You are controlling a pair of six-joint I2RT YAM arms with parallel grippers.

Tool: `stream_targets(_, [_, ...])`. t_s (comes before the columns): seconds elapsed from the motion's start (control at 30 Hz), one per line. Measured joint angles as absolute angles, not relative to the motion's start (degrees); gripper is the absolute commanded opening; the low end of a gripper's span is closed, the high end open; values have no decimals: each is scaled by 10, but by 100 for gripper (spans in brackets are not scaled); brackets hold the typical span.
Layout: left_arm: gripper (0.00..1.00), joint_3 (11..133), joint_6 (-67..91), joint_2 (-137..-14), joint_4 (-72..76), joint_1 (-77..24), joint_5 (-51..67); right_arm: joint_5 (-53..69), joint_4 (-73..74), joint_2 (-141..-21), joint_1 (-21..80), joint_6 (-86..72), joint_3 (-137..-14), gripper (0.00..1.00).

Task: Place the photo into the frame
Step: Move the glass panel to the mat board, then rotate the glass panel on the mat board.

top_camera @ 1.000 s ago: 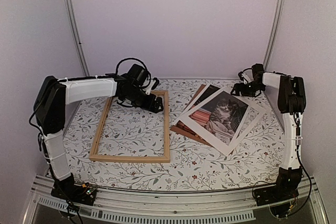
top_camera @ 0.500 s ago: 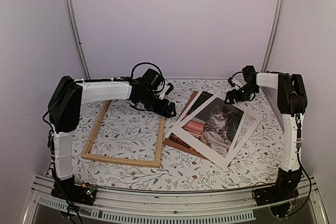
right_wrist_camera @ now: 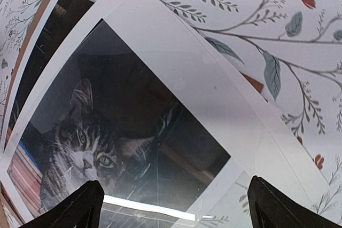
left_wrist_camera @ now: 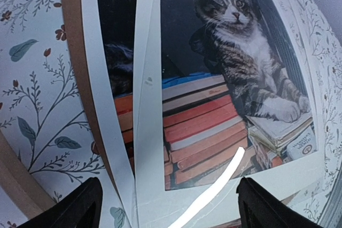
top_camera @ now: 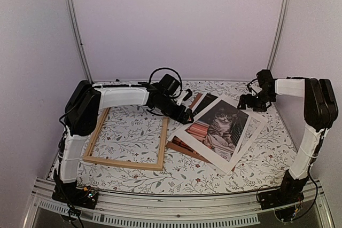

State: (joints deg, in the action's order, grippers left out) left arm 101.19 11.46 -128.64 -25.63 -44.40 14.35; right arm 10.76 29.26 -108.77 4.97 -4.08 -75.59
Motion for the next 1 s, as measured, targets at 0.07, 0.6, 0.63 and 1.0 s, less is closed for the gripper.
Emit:
stream_targets(0.07, [89,1023,111,-1300,-256,-448,148,101,279,-1047,50,-66,-707,99])
stream_targets(0.6, [85,1039,103,-1339,-256,-463,161,59,269,-799,27,-206,-459,99])
stream_targets(0.63, [85,1039,103,-1339,-256,-464,161,59,269,-792,24,-211,-453,99])
stream_targets(1.0, [85,1023,102,-1339,-255,-467,160,65,263,-788,7,-236,-408,99])
